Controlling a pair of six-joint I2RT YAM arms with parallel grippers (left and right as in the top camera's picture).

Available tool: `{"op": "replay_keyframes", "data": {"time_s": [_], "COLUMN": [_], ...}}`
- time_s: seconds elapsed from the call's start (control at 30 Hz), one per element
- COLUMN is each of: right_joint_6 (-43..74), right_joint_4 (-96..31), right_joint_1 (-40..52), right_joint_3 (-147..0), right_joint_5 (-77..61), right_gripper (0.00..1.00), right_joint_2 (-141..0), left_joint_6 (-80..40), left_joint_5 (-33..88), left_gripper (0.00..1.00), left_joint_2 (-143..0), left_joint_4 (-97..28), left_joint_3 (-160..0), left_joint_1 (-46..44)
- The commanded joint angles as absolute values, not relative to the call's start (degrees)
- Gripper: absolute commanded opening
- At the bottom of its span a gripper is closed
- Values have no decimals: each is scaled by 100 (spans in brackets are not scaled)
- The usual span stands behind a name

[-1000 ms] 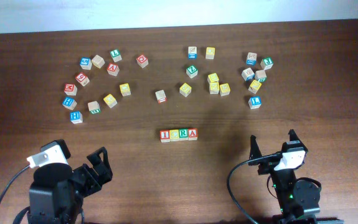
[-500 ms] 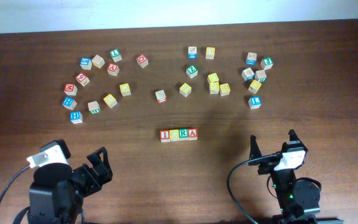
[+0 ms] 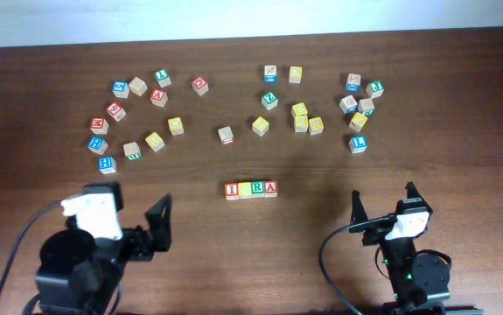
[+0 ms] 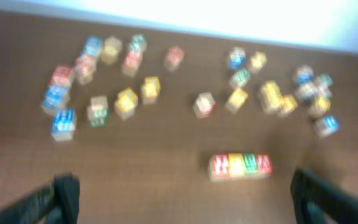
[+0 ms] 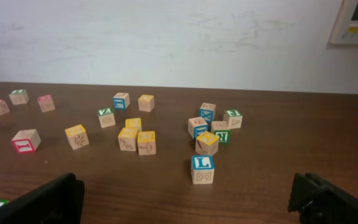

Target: Spell out ICRA

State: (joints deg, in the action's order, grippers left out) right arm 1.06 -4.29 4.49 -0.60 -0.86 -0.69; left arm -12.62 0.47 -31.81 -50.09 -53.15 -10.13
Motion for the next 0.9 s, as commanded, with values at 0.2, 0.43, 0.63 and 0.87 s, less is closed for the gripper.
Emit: {"op": "replay_keyframes", "data": {"time_s": [0.2,0.43,0.63,0.87], "right_joint_6": [86,86,86,86], "right_joint_4": [-469,-469,-469,-469], "right_joint_1": [486,486,486,486], "right_joint_3": [-32,-32,-32,-32], "right_joint_5": [-38,-38,-38,-38], "right_gripper": [98,98,98,98], "right_joint_2": [-19,-19,-19,-19], "left_joint_6": [-34,-34,-34,-36], "left_joint_5": [825,749,755,314], "left_gripper": [99,99,99,99], "left_joint_2": [-1566,-390,-27,-27], "left_joint_4": [-1594,-722,198,-257], "left_joint_3": [-2036,-834,-158,-47], "left_joint_1": [-788,-196,-169,-169]}}
